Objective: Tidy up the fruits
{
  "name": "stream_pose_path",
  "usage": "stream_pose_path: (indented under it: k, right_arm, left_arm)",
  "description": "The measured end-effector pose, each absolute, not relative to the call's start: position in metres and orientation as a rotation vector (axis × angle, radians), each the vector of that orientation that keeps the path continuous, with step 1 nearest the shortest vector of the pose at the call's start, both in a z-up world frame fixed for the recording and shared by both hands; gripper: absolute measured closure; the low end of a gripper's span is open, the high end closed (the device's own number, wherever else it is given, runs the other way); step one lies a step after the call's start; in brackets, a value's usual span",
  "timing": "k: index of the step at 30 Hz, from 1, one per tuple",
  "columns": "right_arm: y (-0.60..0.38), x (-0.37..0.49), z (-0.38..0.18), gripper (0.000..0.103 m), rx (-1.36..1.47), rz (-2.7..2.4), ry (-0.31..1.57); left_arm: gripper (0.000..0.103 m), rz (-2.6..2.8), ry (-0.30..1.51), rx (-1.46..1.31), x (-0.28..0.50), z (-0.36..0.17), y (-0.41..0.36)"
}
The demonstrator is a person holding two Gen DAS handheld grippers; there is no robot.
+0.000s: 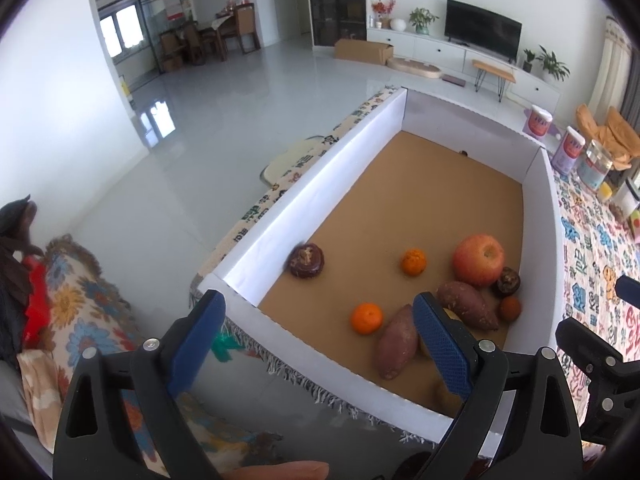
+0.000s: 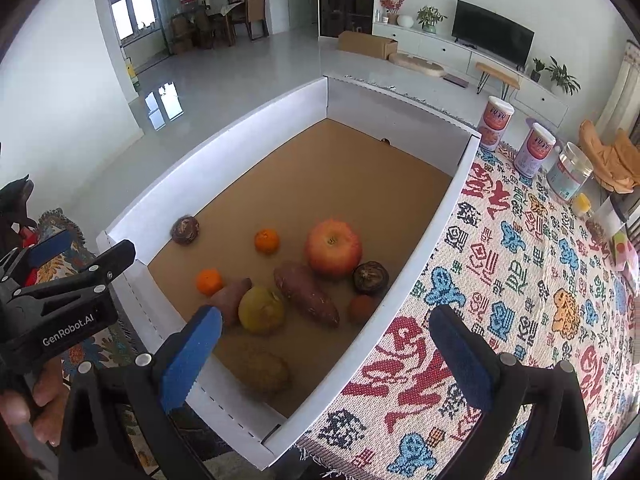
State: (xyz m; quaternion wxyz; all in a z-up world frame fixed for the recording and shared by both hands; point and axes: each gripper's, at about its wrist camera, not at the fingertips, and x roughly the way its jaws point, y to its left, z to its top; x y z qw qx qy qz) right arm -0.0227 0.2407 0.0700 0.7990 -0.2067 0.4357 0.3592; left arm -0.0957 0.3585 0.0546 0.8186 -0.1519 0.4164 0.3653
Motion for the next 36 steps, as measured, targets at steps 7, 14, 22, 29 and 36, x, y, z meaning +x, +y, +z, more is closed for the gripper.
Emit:
stream_pose_path:
  k: [7, 14, 22, 29, 36]
  right_arm:
    - [0.2425, -0.0224, 0.0727, 0.000, -0.466, 0.759, 0.927]
    - [0.2431, -0.0218, 0.0760, 0.000, -0.470, 0.752, 0.934]
    - [0.2444, -0.0229, 0.0725, 0.000, -0.479, 0.744, 0.939]
    - [0.2432, -0.0210, 0.0737, 0.000, -0.476, 0.737, 0.939]
    - [0.2438, -0.0183, 0.0733, 0.000, -0.470, 0.739, 0.943]
  left_arm:
    - [0.007, 0.788, 0.879, -0.319, -0.0924, 0.0547, 0.3543]
    - [0.007, 0.782, 0.881, -0.316, -0.0919, 0.0521, 0.3534]
    - [0.007, 0.775, 0.894, -0.324, -0.0903, 0.0483, 0.3555]
    - [0.007, 0.771, 0.889, -0.319, -0.0896, 0.0501, 0.3545]
    - [0.007, 0.757, 0.885, -0.347, -0.0904, 0.0505, 0.3561]
